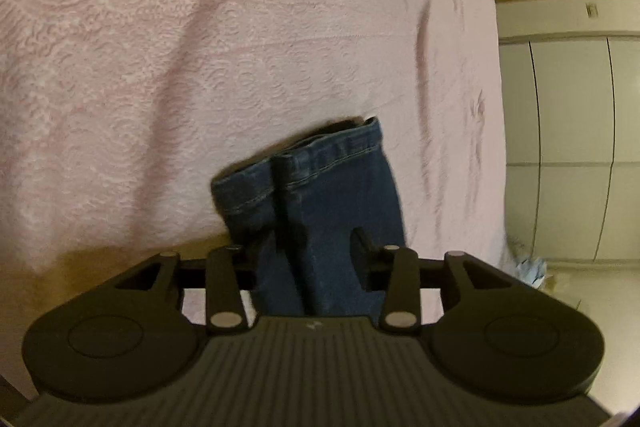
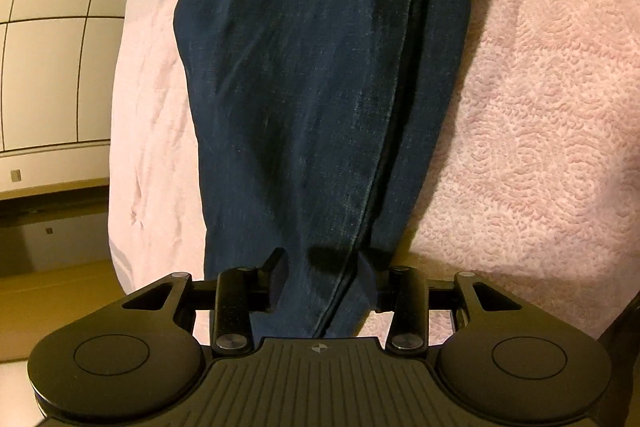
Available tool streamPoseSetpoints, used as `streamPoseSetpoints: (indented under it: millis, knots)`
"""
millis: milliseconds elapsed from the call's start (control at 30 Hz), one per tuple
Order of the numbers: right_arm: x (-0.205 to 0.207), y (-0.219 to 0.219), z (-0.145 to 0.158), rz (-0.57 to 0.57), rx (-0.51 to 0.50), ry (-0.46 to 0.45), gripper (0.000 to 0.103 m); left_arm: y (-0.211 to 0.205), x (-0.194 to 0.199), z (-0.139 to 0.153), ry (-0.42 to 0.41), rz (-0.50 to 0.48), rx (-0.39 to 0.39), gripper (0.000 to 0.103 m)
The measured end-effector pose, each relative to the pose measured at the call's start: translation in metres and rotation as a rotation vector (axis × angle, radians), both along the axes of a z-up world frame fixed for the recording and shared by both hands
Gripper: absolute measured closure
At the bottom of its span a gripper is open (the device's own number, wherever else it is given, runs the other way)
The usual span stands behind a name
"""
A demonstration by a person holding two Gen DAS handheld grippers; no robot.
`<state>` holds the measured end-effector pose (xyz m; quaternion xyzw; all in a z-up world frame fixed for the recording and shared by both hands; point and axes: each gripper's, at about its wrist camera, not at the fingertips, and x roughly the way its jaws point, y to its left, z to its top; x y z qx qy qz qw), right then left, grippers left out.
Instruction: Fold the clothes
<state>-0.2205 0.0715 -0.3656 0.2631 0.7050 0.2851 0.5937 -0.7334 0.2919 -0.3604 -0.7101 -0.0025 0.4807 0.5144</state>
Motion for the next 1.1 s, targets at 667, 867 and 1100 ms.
streamPoseSetpoints:
  millis: [667,867,1100]
  knots:
    - [-0.003,-0.038,0.02,0.147,-0.008,-0.188,0.097,-0.013,-0.005,0.031,0.186,-0.202,0.258,0.103]
    - [-0.004,-0.047,0.03,0.182,-0.01,-0.216,0.097,-0.018,-0.005,0.03,0.243,-0.265,0.277,0.103]
    - [-0.009,-0.047,0.022,0.204,-0.086,-0.245,0.097,-0.019,0.002,0.014,0.347,-0.333,0.266,0.101]
